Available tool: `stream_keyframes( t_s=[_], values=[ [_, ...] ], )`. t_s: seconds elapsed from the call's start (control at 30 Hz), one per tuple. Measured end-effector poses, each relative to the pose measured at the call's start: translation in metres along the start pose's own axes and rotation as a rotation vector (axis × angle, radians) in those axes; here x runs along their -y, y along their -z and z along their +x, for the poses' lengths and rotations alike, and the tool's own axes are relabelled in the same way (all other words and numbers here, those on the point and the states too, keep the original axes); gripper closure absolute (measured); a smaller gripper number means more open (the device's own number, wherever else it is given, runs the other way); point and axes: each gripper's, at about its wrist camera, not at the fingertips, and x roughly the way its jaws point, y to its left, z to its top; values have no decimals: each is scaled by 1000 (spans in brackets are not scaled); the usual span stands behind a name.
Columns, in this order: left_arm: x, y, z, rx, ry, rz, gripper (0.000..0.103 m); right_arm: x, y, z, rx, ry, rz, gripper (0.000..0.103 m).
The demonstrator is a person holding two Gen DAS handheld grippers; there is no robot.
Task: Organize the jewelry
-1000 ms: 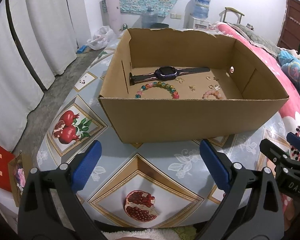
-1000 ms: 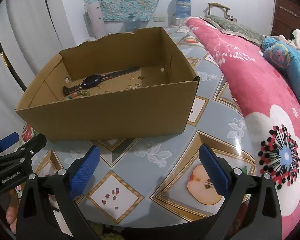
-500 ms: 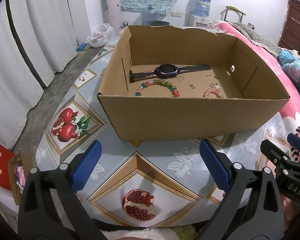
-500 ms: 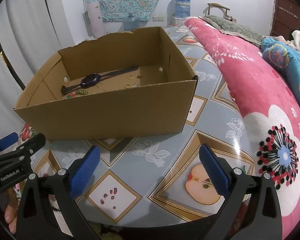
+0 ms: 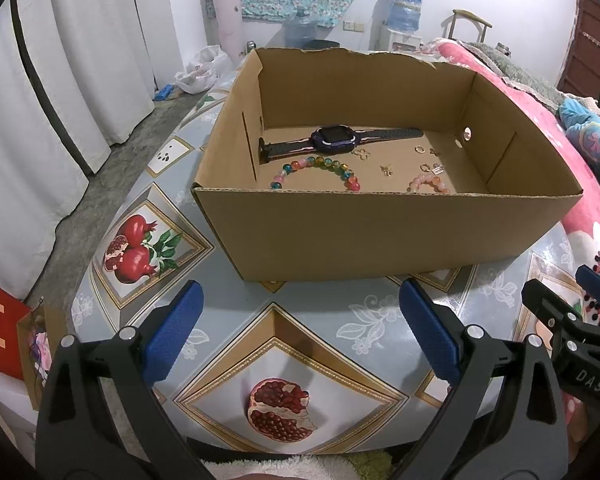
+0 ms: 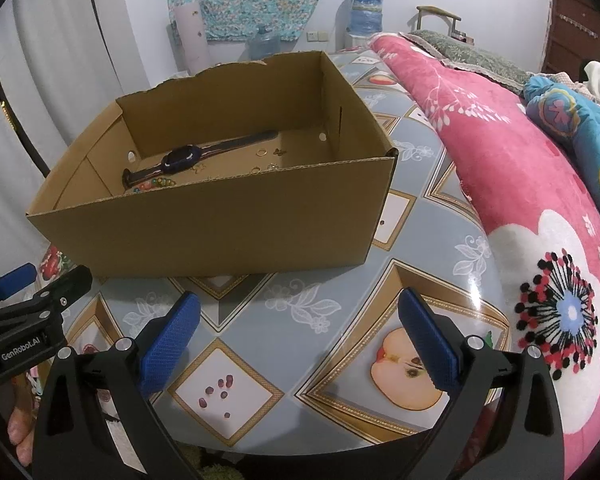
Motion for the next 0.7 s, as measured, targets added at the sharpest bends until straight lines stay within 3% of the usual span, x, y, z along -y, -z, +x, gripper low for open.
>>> stream_keyframes(
  t_s=[0.7],
  values=[
    [-1, 1, 1, 2, -6, 1, 8, -1, 0, 1, -1, -2, -6, 7]
  ],
)
